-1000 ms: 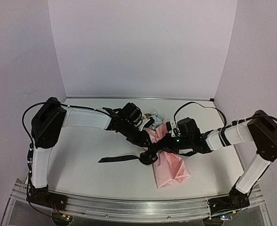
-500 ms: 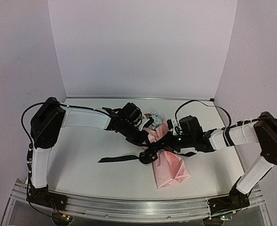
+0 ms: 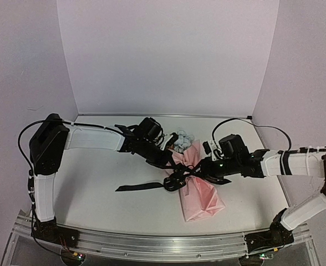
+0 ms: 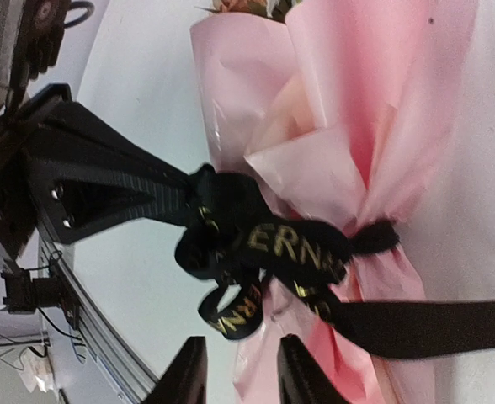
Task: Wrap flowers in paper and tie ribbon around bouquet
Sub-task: Cross the ribbon over the folded bouquet.
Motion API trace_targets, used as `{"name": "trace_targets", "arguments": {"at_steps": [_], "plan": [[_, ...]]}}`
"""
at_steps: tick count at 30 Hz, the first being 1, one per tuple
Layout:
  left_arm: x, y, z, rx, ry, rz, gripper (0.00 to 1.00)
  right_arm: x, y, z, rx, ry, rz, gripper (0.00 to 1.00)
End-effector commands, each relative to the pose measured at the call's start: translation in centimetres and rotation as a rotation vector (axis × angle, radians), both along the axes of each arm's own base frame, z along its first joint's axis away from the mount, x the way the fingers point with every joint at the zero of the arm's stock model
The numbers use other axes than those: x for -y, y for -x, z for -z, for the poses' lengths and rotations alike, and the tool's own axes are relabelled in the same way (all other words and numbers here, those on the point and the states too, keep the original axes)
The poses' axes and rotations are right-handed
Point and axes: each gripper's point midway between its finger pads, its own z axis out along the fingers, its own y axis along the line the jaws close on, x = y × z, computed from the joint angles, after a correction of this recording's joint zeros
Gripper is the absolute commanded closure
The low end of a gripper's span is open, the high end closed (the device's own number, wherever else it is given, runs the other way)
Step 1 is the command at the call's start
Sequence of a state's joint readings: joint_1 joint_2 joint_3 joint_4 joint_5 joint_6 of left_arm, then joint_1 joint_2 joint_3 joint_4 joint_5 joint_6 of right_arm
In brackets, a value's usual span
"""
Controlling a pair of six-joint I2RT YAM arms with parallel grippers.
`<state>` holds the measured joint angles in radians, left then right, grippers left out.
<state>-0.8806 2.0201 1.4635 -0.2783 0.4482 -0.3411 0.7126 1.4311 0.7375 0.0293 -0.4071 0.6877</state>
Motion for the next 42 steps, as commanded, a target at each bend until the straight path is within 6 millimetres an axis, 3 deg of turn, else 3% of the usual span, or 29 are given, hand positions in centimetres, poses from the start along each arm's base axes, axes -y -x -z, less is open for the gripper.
{"name": "trace_targets", "arguments": {"at_steps": [1, 6, 12, 15, 19, 25, 31, 36, 42], "plan": [[0.5, -0.1, -3.8, 0.039, 0.087, 0.016, 1.0, 4.0, 3.2, 0.8, 0.021, 0.207, -0.069, 0.61], [0.6, 0.2, -3.9, 0.03, 0.1, 0.024, 1.0, 8.3, 5.8, 2.5, 0.028, 0.398, -0.132, 0.41], [0.8, 0.4, -4.1, 0.017, 0.11, 0.029, 1.0, 8.3, 7.0, 5.3, -0.056, 0.442, -0.198, 0.37], [0.7, 0.6, -4.2, 0.006, 0.113, 0.031, 1.0, 7.6, 7.1, 6.3, -0.085, 0.429, -0.207, 0.44], [0.3, 1.0, -4.4, -0.005, 0.115, 0.03, 1.0, 5.7, 7.6, 6.8, -0.117, 0.39, -0.239, 0.75], [-0.4, 2.4, -4.7, -0.044, 0.123, 0.033, 1.0, 3.8, 9.4, 7.6, -0.136, 0.371, -0.313, 0.99], [-0.8, 5.3, -5.2, -0.093, 0.117, 0.067, 1.0, 2.2, 11.0, 7.9, -0.13, 0.328, -0.359, 1.0], [-0.3, 7.8, -6.0, -0.131, 0.127, 0.108, 1.0, 1.0, 10.4, 8.1, -0.121, 0.298, -0.307, 1.0], [0.8, 8.0, -7.8, -0.146, 0.165, 0.104, 1.0, 0.8, 9.2, 8.3, -0.091, 0.289, -0.231, 1.0]]}}
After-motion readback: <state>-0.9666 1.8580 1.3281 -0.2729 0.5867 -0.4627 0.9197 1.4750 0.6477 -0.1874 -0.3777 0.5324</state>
